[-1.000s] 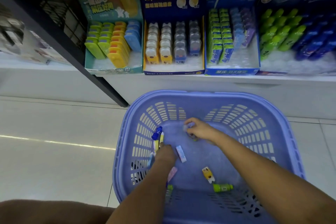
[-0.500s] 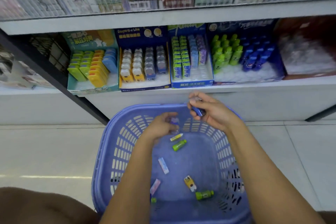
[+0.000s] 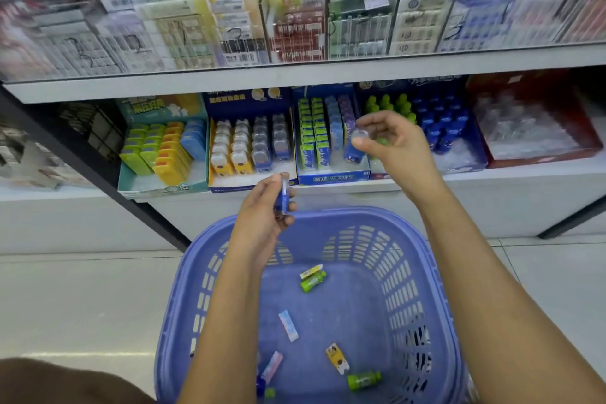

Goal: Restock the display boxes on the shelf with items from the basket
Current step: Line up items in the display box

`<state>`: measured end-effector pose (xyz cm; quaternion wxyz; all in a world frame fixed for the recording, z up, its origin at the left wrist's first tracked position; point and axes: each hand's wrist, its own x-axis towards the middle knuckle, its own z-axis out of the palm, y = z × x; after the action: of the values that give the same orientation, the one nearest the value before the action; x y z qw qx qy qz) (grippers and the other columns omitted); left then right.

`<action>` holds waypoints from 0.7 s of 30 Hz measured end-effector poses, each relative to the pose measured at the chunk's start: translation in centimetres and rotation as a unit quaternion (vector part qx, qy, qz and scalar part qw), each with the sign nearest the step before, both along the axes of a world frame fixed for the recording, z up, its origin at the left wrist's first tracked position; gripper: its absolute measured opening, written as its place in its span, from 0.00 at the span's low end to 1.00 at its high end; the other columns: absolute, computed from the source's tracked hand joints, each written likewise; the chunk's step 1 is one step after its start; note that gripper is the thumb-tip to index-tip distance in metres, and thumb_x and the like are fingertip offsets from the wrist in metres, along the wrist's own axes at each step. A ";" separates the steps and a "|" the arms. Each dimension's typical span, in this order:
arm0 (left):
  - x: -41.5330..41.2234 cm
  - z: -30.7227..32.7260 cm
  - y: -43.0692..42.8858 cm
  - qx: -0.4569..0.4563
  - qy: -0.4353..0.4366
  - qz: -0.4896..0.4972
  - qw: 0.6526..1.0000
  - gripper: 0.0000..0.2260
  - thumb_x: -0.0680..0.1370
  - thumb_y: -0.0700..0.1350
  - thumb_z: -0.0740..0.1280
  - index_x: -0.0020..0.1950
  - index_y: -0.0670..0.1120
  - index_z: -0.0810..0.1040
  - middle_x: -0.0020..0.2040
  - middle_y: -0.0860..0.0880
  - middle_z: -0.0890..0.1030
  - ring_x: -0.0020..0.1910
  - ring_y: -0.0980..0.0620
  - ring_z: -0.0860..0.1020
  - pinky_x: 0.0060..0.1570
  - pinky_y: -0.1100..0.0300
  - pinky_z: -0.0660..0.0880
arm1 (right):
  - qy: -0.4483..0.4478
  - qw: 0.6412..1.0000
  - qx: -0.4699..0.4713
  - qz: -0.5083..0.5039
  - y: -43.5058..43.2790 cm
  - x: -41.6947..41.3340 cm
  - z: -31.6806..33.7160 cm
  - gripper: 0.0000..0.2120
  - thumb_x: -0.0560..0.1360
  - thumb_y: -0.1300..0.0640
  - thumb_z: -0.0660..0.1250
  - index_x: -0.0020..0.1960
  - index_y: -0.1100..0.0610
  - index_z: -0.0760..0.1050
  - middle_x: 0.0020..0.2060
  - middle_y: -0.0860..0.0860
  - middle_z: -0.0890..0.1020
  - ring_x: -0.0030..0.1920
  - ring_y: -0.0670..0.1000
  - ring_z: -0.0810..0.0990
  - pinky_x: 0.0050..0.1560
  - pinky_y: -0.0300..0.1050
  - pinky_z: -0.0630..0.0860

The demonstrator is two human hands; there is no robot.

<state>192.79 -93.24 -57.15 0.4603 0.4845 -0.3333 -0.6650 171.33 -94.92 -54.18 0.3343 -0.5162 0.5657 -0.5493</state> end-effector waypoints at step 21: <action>2.7 -2.1 -1.5 -0.045 -0.060 0.072 0.995 0.05 0.81 0.42 0.62 0.51 0.49 0.76 0.44 0.48 0.77 0.42 0.54 0.78 0.39 0.65 0.79 | 0.426 0.898 -0.001 0.111 -7.5 9.4 -0.8 0.08 0.73 0.62 0.69 0.51 0.61 0.77 0.49 0.56 0.80 0.48 0.55 0.78 0.51 0.51 0.75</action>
<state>195.46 -94.74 -59.26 0.5074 0.5255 -0.3539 -0.5841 180.77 -102.38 -55.02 0.1194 -0.7604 0.5931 -0.2364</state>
